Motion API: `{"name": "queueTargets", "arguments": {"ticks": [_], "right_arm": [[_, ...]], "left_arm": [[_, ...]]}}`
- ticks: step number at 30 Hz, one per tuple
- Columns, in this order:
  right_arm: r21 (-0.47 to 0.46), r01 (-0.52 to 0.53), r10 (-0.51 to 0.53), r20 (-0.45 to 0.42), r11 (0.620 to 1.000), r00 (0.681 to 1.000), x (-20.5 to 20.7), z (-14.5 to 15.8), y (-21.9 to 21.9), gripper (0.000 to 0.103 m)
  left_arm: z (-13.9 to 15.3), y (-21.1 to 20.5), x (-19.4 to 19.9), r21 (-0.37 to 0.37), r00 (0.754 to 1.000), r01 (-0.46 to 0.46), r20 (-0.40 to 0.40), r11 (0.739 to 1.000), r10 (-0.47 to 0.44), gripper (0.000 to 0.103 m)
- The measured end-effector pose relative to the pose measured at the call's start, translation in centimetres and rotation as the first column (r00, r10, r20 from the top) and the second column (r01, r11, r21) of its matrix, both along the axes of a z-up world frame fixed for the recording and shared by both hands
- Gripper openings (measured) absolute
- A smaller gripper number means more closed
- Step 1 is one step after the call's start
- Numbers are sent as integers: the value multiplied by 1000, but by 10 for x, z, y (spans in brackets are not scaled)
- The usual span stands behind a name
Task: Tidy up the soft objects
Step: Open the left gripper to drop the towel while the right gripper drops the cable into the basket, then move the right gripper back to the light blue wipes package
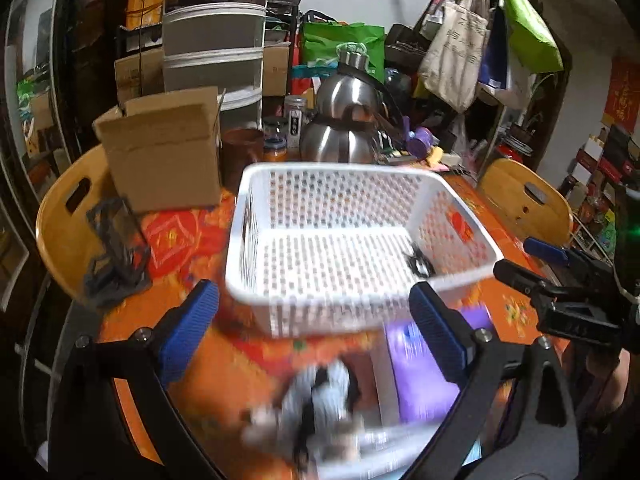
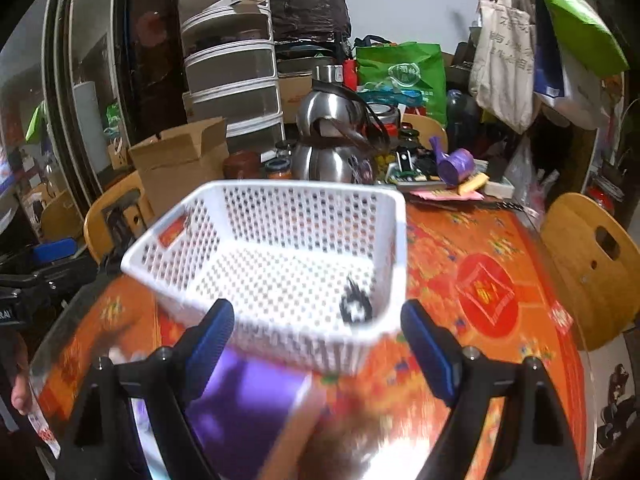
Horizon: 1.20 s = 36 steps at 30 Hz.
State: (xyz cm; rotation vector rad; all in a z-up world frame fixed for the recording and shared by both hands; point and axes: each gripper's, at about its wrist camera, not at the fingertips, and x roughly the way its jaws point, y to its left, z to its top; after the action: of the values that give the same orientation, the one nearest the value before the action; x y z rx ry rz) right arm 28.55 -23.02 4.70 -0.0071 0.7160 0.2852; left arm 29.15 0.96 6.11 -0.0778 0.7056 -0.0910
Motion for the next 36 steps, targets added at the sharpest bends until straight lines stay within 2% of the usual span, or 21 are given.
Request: {"name": "queueTargets", "arguments": {"ticks": [4,11,16,20,23,28,33,36], "right_arm": [[17,11,-11,17,1000,1000,-56,-19,-8,85],[38,9,-9,-1,999,1000,-136,-66,-3,85],[76,13,-12,-16,997,1000,-180,-90,-2,85],[101,-4,7,-26,995,1000,-212,-105,4,85],[112,-23,25,-23,993,999,-227,-109,9,85],[85,-63,65,-19,994,998,-237,-118,23,85],[77,-80,83,-29,994,996,-234,-125,30,85],[81,-87,91,-37,993,995,-231,-130,32,85]], "left_arm": [[-18,7,-54,-25,1000,13,5,1000,-13,96],[-71,19,-131,-76,1000,-11,-2,997,11,96],[-100,6,-180,-54,1000,8,19,999,-7,96],[-126,-9,-214,-23,999,45,0,999,-45,96],[-146,-13,-234,-33,998,63,-17,997,-64,96],[-167,-16,-262,-44,995,99,-3,994,-99,96],[-180,-34,-268,9,985,173,-4,985,-173,96],[-184,-39,-259,-8,979,201,-11,979,-202,96]]}}
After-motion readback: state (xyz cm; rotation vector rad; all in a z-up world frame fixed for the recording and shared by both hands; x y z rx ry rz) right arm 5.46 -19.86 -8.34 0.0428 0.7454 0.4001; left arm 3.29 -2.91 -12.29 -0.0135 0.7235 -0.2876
